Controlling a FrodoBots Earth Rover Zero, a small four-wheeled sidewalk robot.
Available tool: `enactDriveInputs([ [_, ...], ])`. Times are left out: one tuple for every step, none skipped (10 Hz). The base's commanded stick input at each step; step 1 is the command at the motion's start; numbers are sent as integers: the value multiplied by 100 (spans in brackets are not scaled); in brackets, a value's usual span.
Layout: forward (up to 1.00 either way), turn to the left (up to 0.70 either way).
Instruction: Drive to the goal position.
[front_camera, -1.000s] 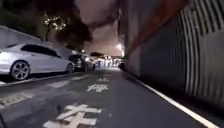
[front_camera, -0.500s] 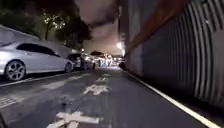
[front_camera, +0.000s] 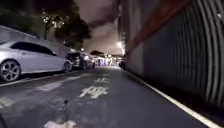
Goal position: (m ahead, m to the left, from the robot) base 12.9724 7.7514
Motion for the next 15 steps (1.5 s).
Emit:
enactDriveInputs([
  [45, 0],
  [45, 0],
  [45, 0],
  [45, 0],
  [45, 0],
  [45, 0],
  [45, 0],
  [45, 0],
  [45, 0],
  [45, 0],
  [45, 0],
  [45, 0],
  [45, 0],
  [45, 0],
  [45, 0],
])
